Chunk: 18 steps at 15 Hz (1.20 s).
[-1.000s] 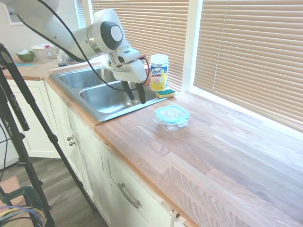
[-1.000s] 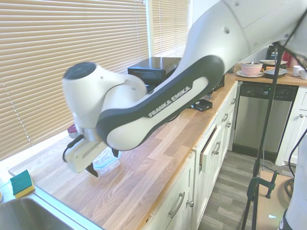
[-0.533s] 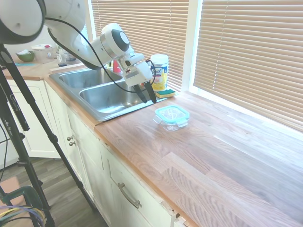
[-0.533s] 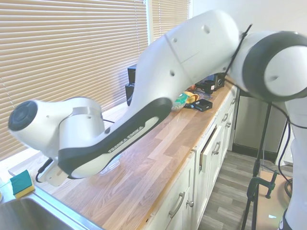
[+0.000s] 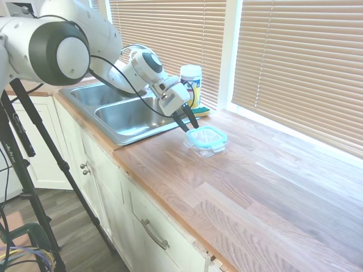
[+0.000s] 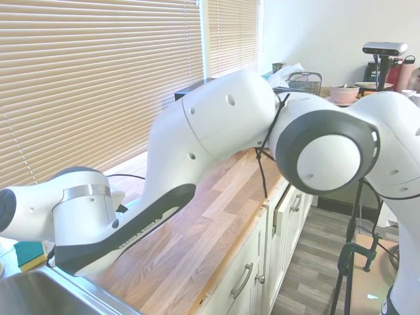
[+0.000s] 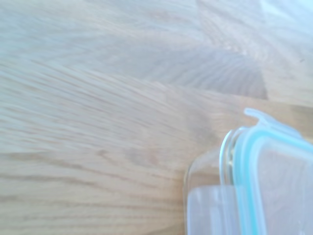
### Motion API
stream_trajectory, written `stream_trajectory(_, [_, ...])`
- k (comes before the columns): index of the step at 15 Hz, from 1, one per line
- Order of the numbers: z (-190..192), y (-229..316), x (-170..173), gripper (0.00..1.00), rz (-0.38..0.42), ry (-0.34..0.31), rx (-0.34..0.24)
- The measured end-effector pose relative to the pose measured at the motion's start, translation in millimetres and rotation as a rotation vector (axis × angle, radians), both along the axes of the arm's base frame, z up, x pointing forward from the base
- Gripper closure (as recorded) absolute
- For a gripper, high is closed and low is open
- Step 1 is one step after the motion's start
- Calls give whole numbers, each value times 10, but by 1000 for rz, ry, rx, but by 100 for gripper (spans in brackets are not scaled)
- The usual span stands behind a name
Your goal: Uncover the lid of the food container
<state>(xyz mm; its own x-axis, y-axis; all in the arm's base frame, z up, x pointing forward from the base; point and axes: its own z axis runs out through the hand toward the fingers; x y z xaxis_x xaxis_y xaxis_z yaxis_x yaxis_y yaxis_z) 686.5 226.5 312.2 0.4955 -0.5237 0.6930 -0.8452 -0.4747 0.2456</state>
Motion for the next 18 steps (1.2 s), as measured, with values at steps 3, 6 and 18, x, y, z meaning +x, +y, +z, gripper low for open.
stream_trajectory(3, [-111,-35,78,0,-8,10,-46])
stream_trajectory(6, [-58,-117,129,0,-26,7,-73])
stream_trajectory(18, [-176,-72,57,100,-55,72,-75])
